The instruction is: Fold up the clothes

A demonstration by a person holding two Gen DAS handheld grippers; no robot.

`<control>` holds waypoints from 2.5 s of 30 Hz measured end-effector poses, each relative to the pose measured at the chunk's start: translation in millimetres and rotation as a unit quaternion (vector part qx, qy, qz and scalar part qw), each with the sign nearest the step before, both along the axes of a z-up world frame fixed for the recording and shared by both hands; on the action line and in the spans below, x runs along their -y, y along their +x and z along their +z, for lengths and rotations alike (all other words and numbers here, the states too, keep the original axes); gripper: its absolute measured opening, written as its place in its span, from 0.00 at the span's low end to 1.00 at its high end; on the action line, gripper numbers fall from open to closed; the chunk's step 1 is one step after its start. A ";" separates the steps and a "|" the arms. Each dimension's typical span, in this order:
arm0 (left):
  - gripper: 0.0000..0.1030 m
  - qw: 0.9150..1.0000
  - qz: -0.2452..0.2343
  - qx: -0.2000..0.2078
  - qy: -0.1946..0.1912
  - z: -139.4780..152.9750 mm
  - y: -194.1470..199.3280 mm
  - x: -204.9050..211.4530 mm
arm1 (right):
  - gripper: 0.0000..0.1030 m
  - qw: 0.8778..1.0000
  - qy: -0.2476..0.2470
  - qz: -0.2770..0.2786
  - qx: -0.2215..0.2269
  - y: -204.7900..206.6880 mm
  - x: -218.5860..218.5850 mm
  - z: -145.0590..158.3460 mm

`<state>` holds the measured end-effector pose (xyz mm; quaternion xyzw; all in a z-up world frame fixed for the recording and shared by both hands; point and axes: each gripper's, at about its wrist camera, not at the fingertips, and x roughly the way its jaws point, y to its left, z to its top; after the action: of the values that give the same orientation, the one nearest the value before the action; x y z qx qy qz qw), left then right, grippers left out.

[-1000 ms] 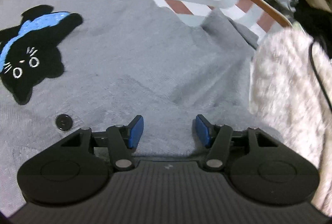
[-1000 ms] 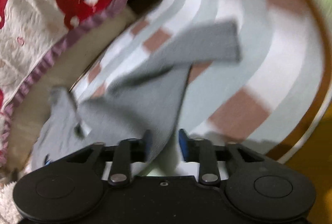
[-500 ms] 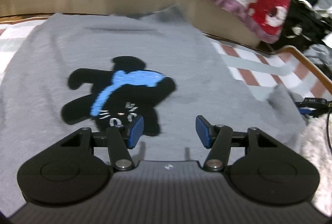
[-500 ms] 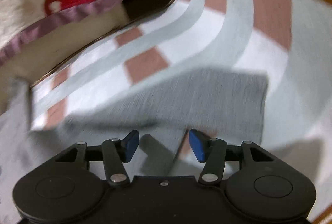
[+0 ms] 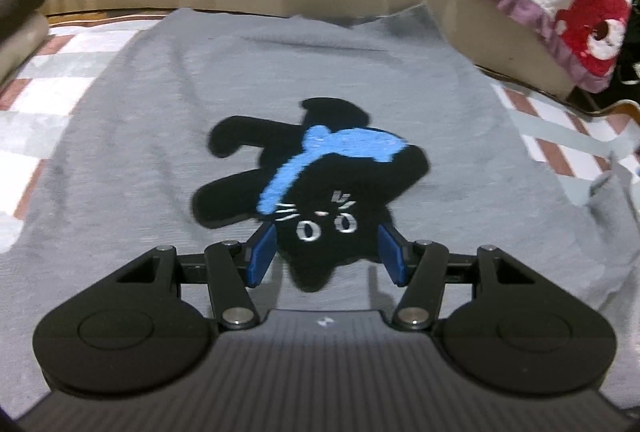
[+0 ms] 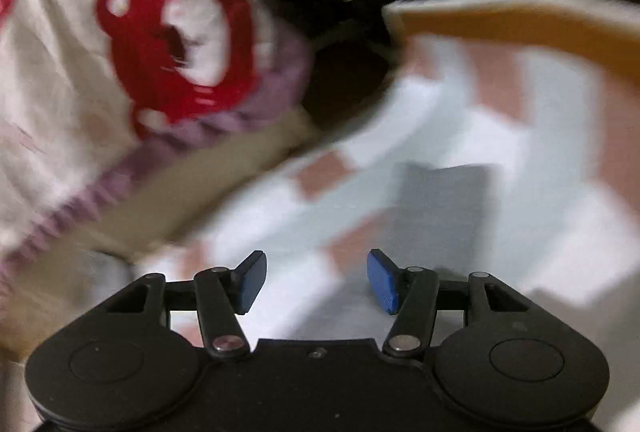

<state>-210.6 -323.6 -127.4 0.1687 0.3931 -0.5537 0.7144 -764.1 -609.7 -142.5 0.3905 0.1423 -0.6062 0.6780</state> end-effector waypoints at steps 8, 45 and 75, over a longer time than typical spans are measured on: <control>0.53 0.996 0.081 0.013 0.019 11.2 39.9 -9.4 | 0.64 0.999 0.015 -0.019 -0.030 -21.7 -22.3 -52.2; 0.58 0.984 0.170 0.027 0.037 73.1 201.6 -82.7 | 0.56 0.974 -0.048 0.220 0.026 221.4 -68.2 109.9; 0.67 0.997 0.067 -0.012 -0.030 -48.0 301.5 197.1 | 0.56 0.903 -0.042 0.401 -0.151 442.8 148.6 -43.4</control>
<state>90.9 -520.7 -175.4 0.1139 0.3957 -0.5180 0.7497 -321.3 -758.3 -186.0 0.1754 0.3618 -0.3400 0.8501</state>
